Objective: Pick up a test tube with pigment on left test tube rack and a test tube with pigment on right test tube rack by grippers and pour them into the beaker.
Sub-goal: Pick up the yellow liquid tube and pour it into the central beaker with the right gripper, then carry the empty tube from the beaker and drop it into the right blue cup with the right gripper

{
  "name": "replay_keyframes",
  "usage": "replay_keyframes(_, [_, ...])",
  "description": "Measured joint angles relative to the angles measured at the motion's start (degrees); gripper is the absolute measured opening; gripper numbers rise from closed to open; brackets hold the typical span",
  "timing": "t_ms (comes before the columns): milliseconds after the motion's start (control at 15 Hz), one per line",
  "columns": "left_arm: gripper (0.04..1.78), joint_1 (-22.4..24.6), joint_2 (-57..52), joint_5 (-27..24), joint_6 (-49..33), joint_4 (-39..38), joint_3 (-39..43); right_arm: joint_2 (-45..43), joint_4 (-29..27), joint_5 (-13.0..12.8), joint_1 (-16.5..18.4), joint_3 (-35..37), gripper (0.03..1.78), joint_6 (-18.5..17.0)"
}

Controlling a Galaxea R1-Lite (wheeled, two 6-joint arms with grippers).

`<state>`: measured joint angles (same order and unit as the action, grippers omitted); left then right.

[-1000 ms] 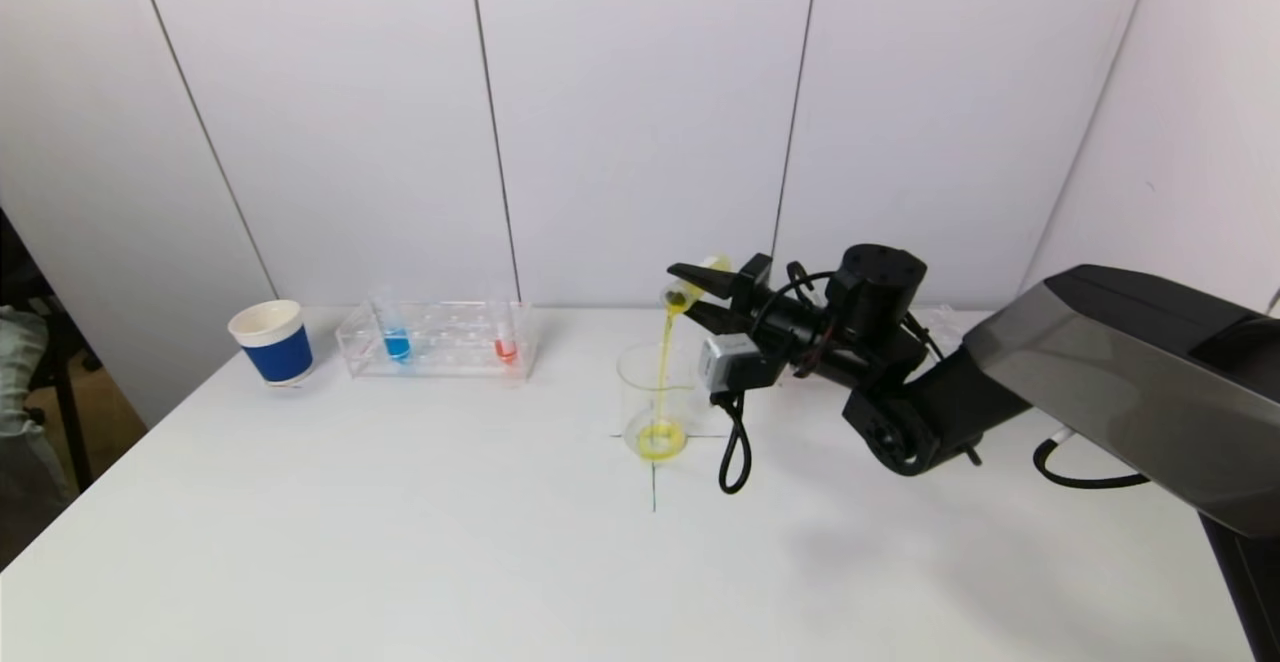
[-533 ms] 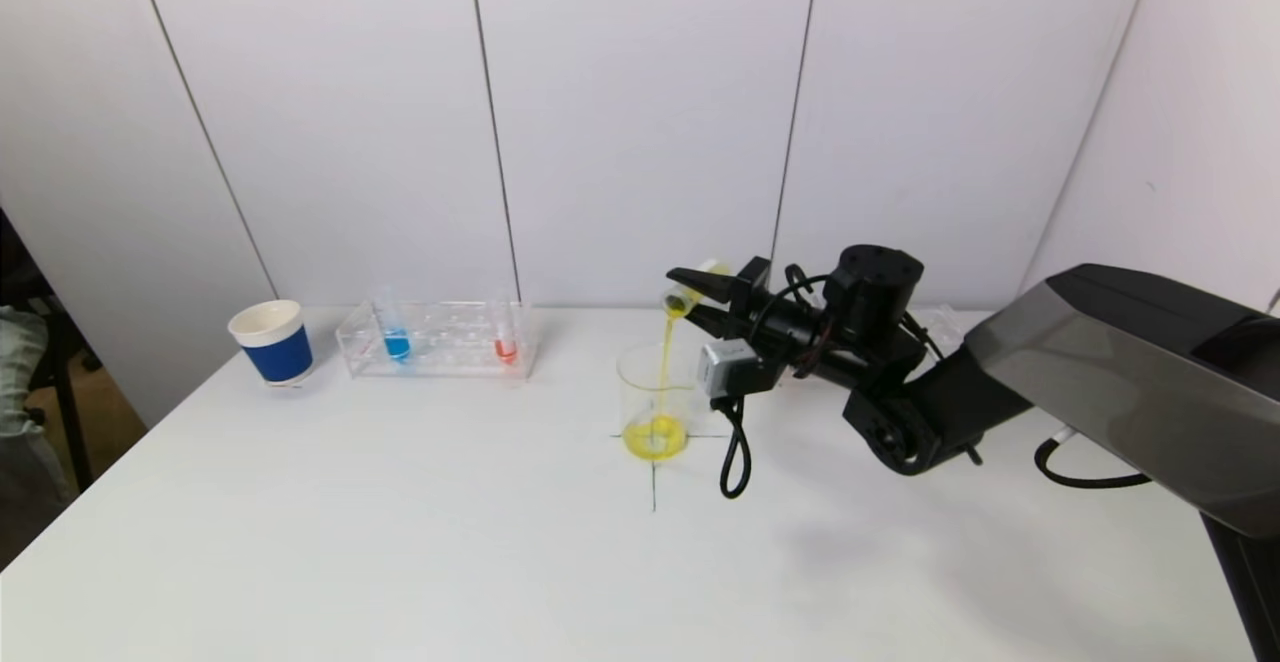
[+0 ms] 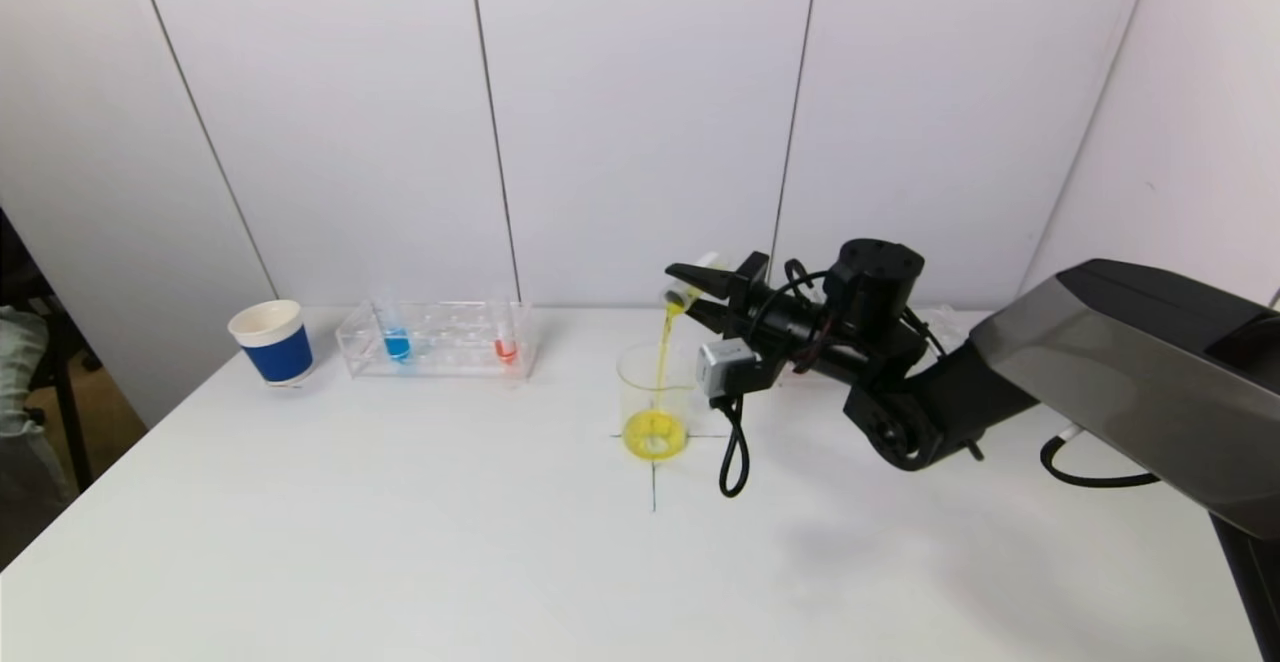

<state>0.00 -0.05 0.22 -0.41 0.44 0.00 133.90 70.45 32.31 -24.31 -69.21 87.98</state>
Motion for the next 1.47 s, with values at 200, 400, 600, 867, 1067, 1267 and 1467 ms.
replay_keyframes(200, [1.76,0.0,0.0,0.0,0.0,0.0,0.0,-0.3,-0.6,0.0,0.0,-0.2,0.5,1.2])
replay_keyframes(400, [1.76,0.0,0.0,0.0,0.0,0.0,0.0,-0.4,-0.9,-0.1,-0.1,-0.4,0.5,2.9])
replay_keyframes(600, [1.76,0.0,0.0,0.0,0.0,0.0,0.0,-0.8,-1.8,-0.1,-0.4,-0.4,0.5,4.4])
replay_keyframes(867, [1.76,0.0,0.0,0.0,0.0,0.0,0.0,-1.6,-3.4,-0.1,-0.5,-0.4,0.5,6.5])
replay_keyframes(1067, [1.76,0.0,0.0,0.0,0.0,0.0,0.0,-1.9,-4.3,-0.1,-0.5,-0.4,0.5,7.8])
replay_keyframes(1267, [1.76,0.0,0.0,0.0,0.0,0.0,0.0,-2.1,-4.6,-0.3,-0.6,-0.4,0.5,8.3])
replay_keyframes(1467, [1.76,0.0,0.0,0.0,0.0,0.0,0.0,-2.2,-4.6,-0.4,-0.7,-0.3,0.5,8.3])
